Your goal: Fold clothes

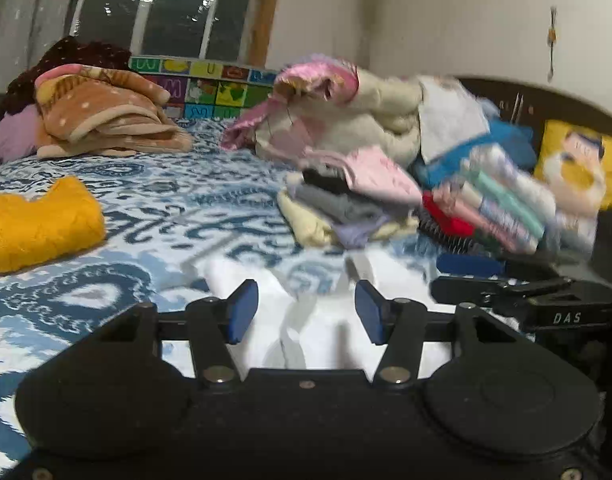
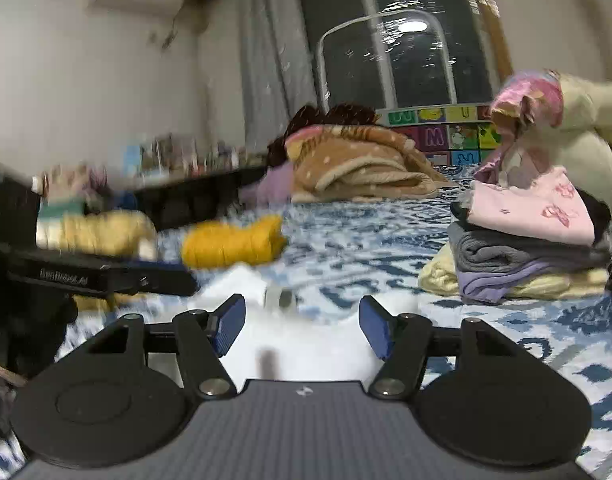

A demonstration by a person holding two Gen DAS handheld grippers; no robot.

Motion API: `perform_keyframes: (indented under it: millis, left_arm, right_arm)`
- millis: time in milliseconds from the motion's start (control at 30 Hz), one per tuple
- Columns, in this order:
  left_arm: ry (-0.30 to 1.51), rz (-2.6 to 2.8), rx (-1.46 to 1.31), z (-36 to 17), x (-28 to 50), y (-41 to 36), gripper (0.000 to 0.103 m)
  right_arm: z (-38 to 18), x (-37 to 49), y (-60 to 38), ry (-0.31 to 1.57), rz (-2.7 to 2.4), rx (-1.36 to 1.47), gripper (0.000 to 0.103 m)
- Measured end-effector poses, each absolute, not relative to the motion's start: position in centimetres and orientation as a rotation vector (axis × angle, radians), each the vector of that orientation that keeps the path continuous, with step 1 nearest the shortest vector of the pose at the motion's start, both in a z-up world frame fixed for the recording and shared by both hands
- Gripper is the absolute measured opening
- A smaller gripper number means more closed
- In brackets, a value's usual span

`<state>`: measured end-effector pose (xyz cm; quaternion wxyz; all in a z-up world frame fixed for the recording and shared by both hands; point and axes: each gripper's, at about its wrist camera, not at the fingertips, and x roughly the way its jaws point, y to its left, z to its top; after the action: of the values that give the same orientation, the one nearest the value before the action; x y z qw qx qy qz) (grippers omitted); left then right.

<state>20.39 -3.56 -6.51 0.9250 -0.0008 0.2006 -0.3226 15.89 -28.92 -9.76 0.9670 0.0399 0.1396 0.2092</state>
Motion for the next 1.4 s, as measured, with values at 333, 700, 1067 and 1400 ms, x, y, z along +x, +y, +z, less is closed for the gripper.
perform_keyframes:
  millis: [333,700,1067,1400]
  left_arm:
    - [0.503,-0.709,0.046,-11.3,24.2,-4.7,0.055]
    - [0.380,-0.684,0.016,-7.9,22.9,-3.5,0.056]
    - [0.509,-0.691,0.075,-11.3,26.6,-5.6,0.059]
    - [0.387,-0.662,0.149,-7.2,22.1,-4.5,0.060]
  right_arm:
    - [-13.3,19.3,-28.6,0.448,0.442,0.140,0.069]
    - [-10.6,17.7,-28.7,0.283,0.378,0.105,0.085]
    - [-13.4,22.6,-28.4,0.499,0.392,0.112,0.082]
    - [-9.7,16.3,-28.3,0.285,0.355,0.002,0.061]
